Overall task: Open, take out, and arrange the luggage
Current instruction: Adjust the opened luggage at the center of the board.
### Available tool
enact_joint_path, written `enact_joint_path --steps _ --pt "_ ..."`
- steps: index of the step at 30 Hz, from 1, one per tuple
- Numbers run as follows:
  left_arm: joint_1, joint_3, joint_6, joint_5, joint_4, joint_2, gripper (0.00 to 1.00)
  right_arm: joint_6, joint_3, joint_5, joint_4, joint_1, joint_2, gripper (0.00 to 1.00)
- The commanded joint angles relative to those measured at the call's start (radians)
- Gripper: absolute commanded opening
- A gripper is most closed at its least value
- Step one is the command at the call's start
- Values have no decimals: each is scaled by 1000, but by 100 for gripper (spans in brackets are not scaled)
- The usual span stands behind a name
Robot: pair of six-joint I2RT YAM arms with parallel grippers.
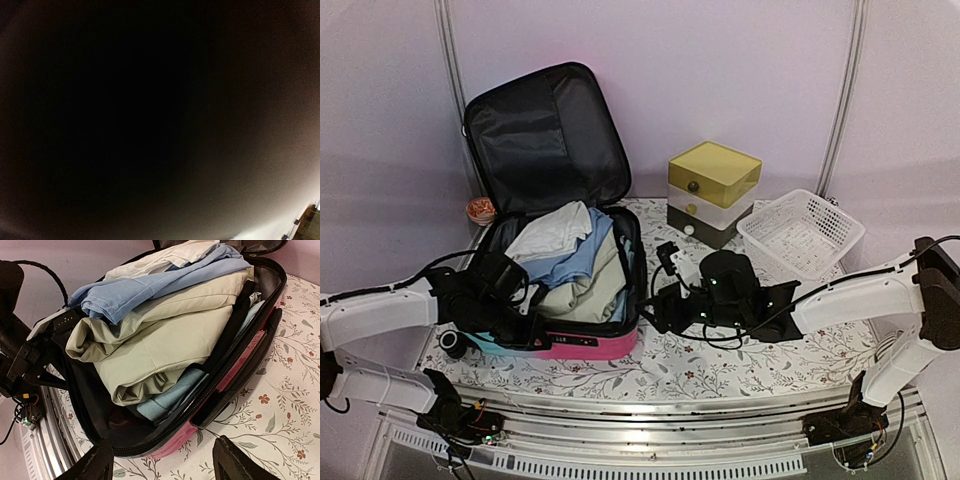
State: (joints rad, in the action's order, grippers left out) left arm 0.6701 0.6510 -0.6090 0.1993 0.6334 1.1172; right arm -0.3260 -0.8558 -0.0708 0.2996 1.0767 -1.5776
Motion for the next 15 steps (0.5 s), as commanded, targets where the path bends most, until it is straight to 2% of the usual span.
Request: enact_joint_path --steps 1,6,13,15 --pt "-92 33 32 -220 -148 -14 0 7 21 2 19 -8 38 70" --pt "-92 59 1 -195 -42 -148 9 7 23 2 20 -12 40 70" --pt "-92 111 -87 -193 118 -266 34 10 11 6 22 -15 31 70" --pt "-92 118 -139 -219 156 -284 37 10 9 6 23 -17 29 70"
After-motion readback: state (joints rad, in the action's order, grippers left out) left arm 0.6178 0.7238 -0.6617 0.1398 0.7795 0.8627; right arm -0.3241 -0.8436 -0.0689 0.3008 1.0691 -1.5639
